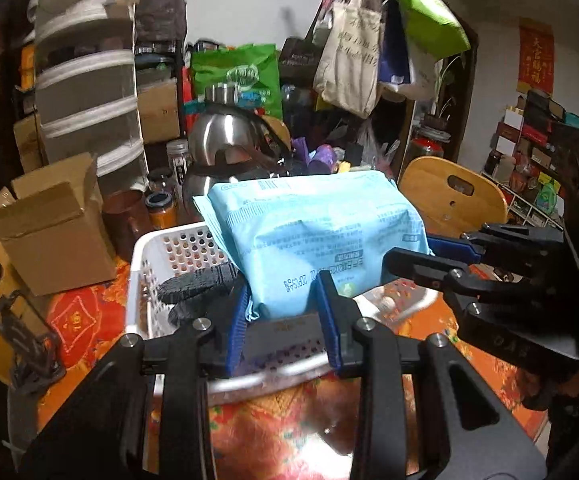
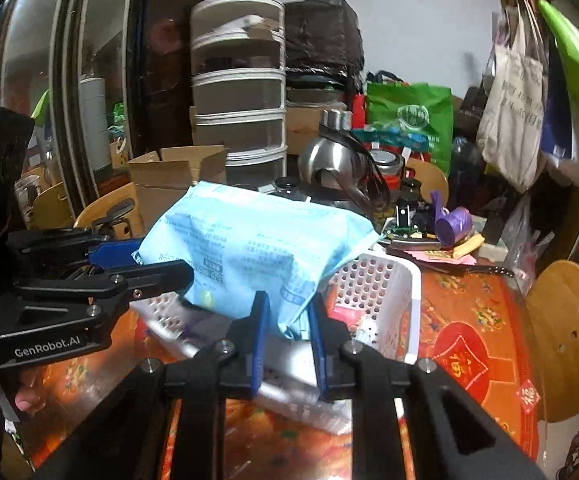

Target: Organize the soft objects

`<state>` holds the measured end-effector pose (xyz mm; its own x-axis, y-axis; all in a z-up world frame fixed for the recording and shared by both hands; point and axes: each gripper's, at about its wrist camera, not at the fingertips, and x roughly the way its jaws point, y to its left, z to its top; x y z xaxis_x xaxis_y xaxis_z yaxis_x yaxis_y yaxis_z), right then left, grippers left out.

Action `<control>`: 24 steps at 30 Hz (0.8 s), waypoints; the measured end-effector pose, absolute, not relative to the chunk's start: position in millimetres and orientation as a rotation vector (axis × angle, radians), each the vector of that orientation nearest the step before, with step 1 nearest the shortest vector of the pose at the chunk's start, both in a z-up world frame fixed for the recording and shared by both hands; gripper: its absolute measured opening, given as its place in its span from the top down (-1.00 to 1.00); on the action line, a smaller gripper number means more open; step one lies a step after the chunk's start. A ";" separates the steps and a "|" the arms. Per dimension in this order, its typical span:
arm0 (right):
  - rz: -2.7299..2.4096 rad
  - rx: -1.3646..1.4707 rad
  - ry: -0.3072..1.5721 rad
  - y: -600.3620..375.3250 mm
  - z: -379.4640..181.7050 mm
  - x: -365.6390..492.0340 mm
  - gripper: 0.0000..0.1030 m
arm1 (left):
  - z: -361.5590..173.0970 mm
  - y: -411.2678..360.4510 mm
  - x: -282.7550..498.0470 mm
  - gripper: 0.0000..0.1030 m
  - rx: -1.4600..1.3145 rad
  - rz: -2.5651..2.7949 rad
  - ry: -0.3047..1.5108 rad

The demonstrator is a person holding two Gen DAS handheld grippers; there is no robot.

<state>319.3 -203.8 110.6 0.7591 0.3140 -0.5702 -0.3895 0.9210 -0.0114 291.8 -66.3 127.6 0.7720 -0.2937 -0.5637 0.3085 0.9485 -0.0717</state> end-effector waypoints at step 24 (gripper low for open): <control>0.309 -0.062 0.632 -218.4 67.9 344.8 -0.71 | 58.9 -30.4 347.4 -0.68 -0.058 -0.187 0.745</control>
<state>344.8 -218.4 67.9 0.7625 0.2649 -0.5903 -0.3023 0.9525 0.0370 347.4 -30.4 58.9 0.7190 -0.1896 -0.6687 0.1484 0.9818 -0.1187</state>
